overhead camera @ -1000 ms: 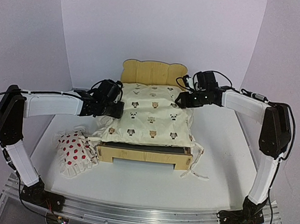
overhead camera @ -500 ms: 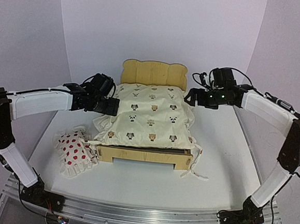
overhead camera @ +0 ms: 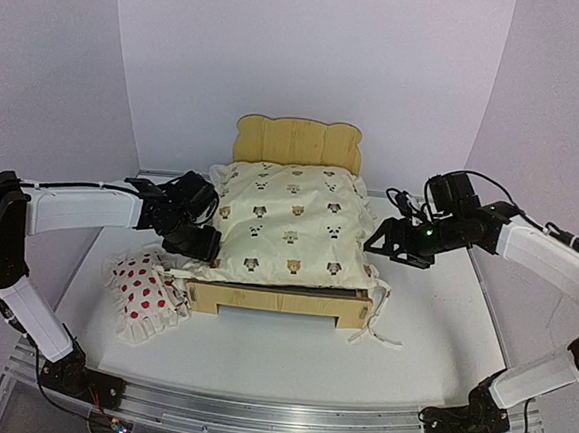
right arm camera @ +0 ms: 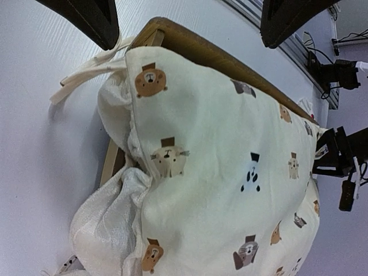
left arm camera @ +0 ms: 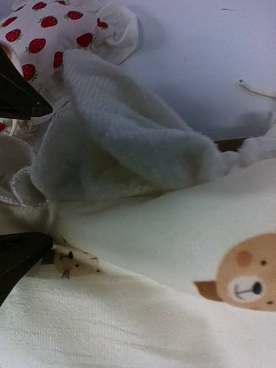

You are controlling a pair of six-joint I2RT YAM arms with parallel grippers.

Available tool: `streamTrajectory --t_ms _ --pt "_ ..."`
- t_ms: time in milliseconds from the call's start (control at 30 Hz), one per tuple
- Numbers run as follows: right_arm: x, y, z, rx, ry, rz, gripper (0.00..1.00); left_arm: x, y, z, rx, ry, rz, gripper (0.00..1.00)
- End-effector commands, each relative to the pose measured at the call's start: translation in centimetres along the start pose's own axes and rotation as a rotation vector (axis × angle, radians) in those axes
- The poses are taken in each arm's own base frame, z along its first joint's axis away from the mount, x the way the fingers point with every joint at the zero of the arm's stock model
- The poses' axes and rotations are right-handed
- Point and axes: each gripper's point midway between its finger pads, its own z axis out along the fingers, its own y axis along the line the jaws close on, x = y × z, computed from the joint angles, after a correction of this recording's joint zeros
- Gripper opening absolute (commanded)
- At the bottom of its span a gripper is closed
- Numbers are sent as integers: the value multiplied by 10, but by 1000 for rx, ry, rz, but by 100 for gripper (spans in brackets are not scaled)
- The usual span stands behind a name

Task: Set up the pet bed

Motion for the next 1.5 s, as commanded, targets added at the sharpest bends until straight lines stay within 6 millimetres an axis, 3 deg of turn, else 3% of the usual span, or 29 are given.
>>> streamTrajectory --t_ms 0,267,400,600,733,833,933,967,1067,1267,1400,1467 --pt "12 9 -26 -33 -25 11 86 36 -15 -9 115 118 -27 69" --pt "36 -5 -26 -4 -1 34 86 84 -25 4 191 270 -44 77" --pt "43 -12 -26 14 2 42 86 103 -44 5 265 320 -39 76" --pt "48 -18 -32 37 -14 48 87 115 -81 0 340 356 -15 74" --pt "50 -26 -43 91 -49 45 89 123 -118 1 399 374 12 71" --pt "51 -39 -56 169 -86 46 90 129 -160 1 453 388 41 70" --pt "53 -55 -72 263 -129 58 93 139 -212 -12 521 395 129 71" --pt "53 -60 -78 298 -148 61 93 144 -216 -12 501 401 155 72" --pt "52 -68 -94 353 -192 66 95 135 -220 -18 448 361 193 77" --pt "48 -63 -115 351 -245 71 98 91 -192 -45 286 208 197 99" --pt "47 -59 -119 336 -251 83 98 59 -173 -68 206 85 230 100" --pt "48 -57 -118 324 -242 91 98 34 -159 -77 123 -30 262 99"
